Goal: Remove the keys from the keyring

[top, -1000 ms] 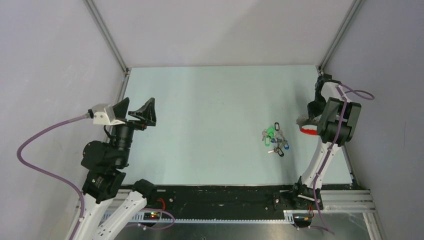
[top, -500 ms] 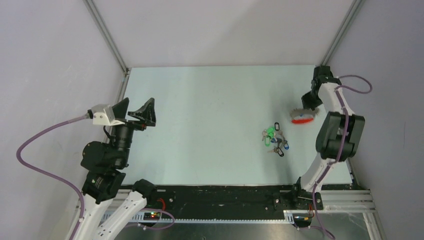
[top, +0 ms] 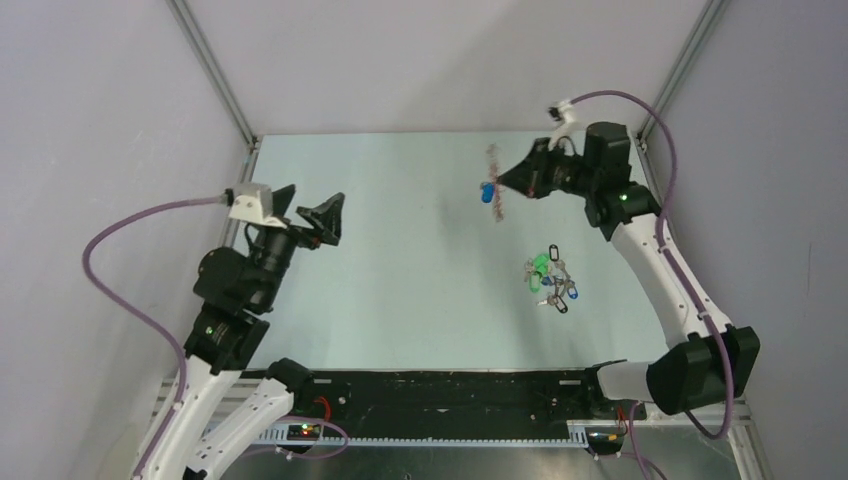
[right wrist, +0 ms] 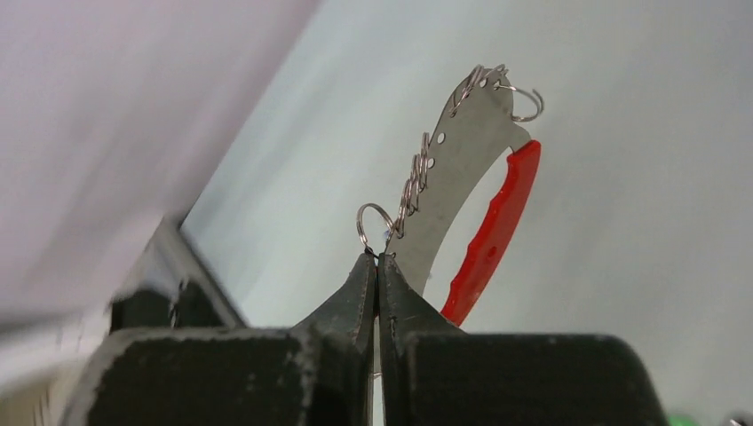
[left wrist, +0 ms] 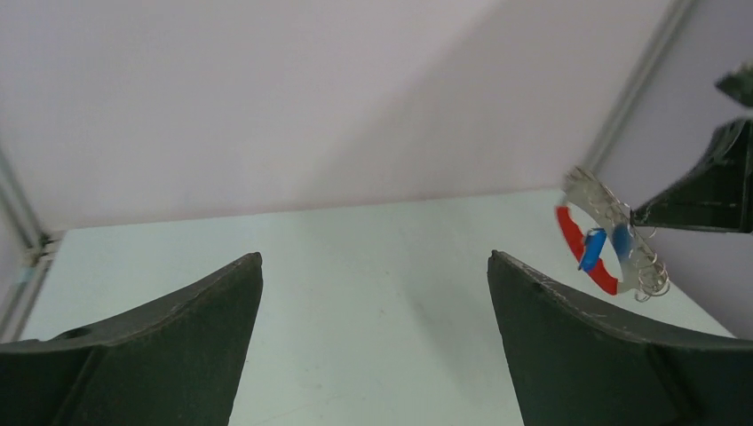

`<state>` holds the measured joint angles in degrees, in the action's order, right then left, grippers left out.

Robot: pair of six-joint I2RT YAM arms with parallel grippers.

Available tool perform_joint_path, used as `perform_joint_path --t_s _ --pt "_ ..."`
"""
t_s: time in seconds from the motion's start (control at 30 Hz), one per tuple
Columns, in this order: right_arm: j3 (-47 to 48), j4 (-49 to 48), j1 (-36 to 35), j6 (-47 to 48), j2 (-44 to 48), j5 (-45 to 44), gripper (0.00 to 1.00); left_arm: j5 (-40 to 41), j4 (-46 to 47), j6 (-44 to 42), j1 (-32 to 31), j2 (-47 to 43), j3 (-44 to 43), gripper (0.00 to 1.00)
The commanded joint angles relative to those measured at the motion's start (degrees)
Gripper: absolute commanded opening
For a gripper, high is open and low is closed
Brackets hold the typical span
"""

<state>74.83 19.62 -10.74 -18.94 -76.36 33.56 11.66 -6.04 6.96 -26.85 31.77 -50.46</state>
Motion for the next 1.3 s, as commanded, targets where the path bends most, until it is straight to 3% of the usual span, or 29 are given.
perform_joint_path --t_s 0.0,0.23,0.43,0.57,0.97,1.17,1.27 --pt "-0.2 -6.0 -7.7 13.8 4.6 19.3 0.0 -10.8 3.2 -0.4 0.3 5.2 -0.5 1.0" --pt "-0.4 -6.3 -17.7 21.7 7.9 13.9 0.0 -23.3 10.7 0.5 0.3 7.8 2.6 0.99" --pt "-0.7 -9.5 -22.1 22.0 11.1 13.0 0.0 -37.3 13.9 -2.7 0.2 11.0 3.7 0.83" --pt "-0.8 -11.5 -23.4 20.2 11.8 11.3 0.0 -37.2 14.2 -2.8 0.1 11.0 3.9 0.76" --pt "-0.9 -13.8 -23.6 21.7 12.5 11.6 0.0 -43.4 15.0 -2.1 -1.3 14.0 3.4 0.75" --pt "-0.8 -15.2 -23.7 21.9 12.0 11.8 0.0 -43.8 15.0 -3.8 -4.1 15.3 3.9 0.68" --pt "-0.9 -16.8 -23.7 21.3 11.7 12.5 0.0 -44.0 15.0 -3.7 -4.8 16.2 3.7 0.57"
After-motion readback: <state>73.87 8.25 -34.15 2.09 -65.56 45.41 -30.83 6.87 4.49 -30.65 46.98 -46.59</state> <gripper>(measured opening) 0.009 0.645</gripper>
